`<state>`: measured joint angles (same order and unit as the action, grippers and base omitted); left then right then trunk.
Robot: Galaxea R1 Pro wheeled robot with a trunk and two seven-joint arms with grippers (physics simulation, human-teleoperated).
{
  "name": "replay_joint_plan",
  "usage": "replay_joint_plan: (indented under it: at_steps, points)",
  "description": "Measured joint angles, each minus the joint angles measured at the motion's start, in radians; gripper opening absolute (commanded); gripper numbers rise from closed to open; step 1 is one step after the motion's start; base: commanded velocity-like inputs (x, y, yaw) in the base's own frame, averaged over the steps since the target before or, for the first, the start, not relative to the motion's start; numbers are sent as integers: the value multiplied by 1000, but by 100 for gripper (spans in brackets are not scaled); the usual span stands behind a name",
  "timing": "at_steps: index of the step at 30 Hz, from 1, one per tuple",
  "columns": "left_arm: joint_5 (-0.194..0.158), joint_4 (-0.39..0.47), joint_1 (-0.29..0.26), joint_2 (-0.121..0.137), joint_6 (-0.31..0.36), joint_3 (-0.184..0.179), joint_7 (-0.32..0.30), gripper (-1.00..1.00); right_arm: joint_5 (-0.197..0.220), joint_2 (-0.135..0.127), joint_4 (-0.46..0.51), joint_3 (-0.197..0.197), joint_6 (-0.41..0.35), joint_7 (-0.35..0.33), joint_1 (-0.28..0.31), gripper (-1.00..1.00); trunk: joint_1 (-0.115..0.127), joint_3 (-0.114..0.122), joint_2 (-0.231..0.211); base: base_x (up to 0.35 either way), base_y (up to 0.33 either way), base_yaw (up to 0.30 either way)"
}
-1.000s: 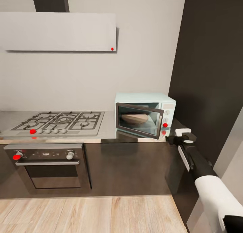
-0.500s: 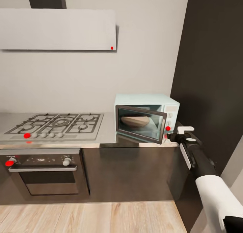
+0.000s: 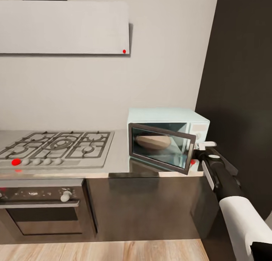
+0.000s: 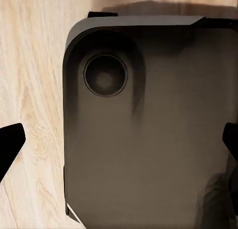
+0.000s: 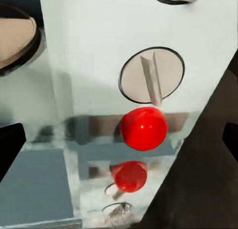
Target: In the kitchen, take the popcorn bag from the countertop, put it into the microwave, and heat it until the popcorn is cooked so the cooked popcorn ends up inside the bag.
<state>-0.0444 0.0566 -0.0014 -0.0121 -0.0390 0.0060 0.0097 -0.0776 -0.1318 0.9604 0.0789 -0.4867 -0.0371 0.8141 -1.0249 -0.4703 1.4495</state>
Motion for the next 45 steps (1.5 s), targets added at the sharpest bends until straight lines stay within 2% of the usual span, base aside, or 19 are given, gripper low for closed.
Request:
replay_joint_plan:
  at_steps: [1, 5, 8, 9, 10, 12, 27, 35, 45]
  points:
    - [0, 1, 0, 0, 0, 0, 0, 100, 0, -1, -1, -1, 0, -25, 0, 100, 0, 0, 0, 25, 0, 0]
    - [0, 0, 0, 0, 0, 0, 0, 100, -6, -9, -8, 1, -1, -222, 0, 100, 0, 0, 0, 8, 0, 0]
    - [0, 0, 0, 0, 0, 0, 0, 100, -6, -55, -11, 0, -2, -348, 0, 100, 0, 0, 0, 1, 0, 0]
    - [1, 0, 0, 1, 0, -2, -1, 100, -4, -70, -12, 1, -6, -432, 0, 100, 0, 0, 0, 0, 0, 0]
    - [1, 0, 0, 1, 0, -2, -1, 100, -5, -74, -12, 1, -7, -476, 0, 100, 0, 0, 0, -7, 0, 0]
    - [1, 0, 0, 0, 0, -2, -1, 100, -6, -81, -12, 1, -7, -516, 0, 100, 0, 0, 0, -150, 0, 0]
    - [1, 2, 0, -3, 0, -1, 0, 100, -7, -84, -12, 1, -13, -531, 0, 100, -1, 0, 0, -320, 18, 0]
    - [1, 2, 0, -2, 0, 0, 0, 100, -9, -82, -12, 0, -13, -527, 0, 100, -1, 0, 0, -243, 225, 0]
    - [1, 1, 0, 0, 0, 0, 0, 100, -5, -82, -15, 0, -14, -527, 0, 100, 0, 0, 0, -48, 313, 0]
